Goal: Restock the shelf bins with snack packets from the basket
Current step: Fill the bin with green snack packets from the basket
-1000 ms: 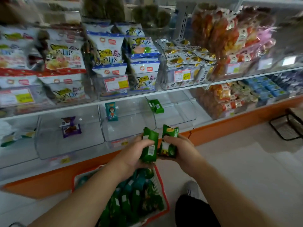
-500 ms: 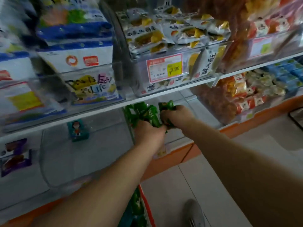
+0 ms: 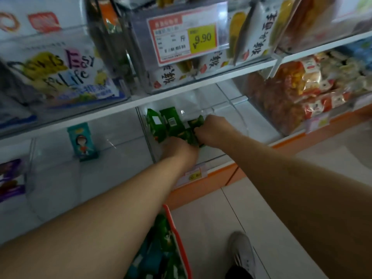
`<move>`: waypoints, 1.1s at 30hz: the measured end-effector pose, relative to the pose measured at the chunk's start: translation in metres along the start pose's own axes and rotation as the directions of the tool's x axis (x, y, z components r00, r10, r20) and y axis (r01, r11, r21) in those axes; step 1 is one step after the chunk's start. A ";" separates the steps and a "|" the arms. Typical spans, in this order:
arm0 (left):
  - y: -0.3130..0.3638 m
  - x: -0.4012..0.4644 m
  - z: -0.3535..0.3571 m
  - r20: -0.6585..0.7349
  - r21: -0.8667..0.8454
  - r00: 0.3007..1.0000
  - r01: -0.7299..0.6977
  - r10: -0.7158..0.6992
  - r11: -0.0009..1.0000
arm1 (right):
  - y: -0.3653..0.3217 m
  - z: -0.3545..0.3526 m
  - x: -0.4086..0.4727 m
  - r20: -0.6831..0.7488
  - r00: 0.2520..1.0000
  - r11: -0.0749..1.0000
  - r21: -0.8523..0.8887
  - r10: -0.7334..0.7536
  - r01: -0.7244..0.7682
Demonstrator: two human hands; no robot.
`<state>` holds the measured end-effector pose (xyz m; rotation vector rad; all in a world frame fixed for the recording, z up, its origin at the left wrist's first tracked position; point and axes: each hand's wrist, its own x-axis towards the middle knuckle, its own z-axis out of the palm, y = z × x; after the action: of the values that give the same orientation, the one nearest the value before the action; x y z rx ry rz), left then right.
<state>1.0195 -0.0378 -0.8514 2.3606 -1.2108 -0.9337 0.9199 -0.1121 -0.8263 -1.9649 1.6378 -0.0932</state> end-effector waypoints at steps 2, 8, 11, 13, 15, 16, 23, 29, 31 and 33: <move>-0.002 -0.027 -0.014 -0.044 0.013 0.998 -0.039 0.040 0.999 | -0.001 -0.008 -0.030 -0.120 0.991 0.998 -0.005 -0.056 0.056; -0.040 -0.135 -0.059 -0.153 -0.132 0.915 -0.394 0.374 0.909 | -0.017 -0.003 -0.156 -0.286 0.930 0.951 0.136 -0.230 0.277; -0.090 -0.175 -0.067 -0.072 -0.178 0.961 -0.276 0.267 0.945 | -0.023 0.021 -0.211 -0.068 0.980 0.961 0.195 -0.186 0.196; -0.129 -0.198 -0.070 -0.028 -0.094 0.982 -0.191 0.189 0.977 | -0.023 0.038 -0.241 0.080 0.985 0.978 0.154 -0.150 0.137; -0.167 -0.217 -0.069 0.021 -0.038 0.993 -0.115 0.116 0.993 | -0.021 0.056 -0.266 0.242 0.965 0.991 0.111 -0.102 0.077; -0.185 -0.227 -0.067 0.057 -0.015 0.995 -0.086 0.087 0.996 | -0.021 0.066 -0.279 0.317 0.944 0.994 0.085 -0.095 0.071; -0.246 -0.280 -0.013 0.442 0.154 0.896 -0.120 0.040 0.981 | -0.014 0.158 -0.346 0.683 0.727 0.962 -0.149 -0.067 0.229; -0.278 -0.300 0.027 0.492 0.086 0.866 -0.155 0.093 0.984 | 0.013 0.231 -0.388 0.838 0.545 0.911 -0.215 -0.012 0.352; -0.271 -0.288 0.020 0.366 0.004 0.926 -0.107 0.098 0.994 | 0.004 0.222 -0.365 0.769 0.639 0.937 -0.203 -0.028 0.285; -0.246 -0.267 0.002 0.209 -0.068 0.970 -0.110 0.122 0.992 | -0.013 0.192 -0.328 0.617 0.786 0.983 -0.122 -0.031 0.135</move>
<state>1.0517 0.3231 -0.8804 2.1633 -1.3662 -1.1888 0.9278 0.2642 -0.8812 -1.8992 1.1458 0.6097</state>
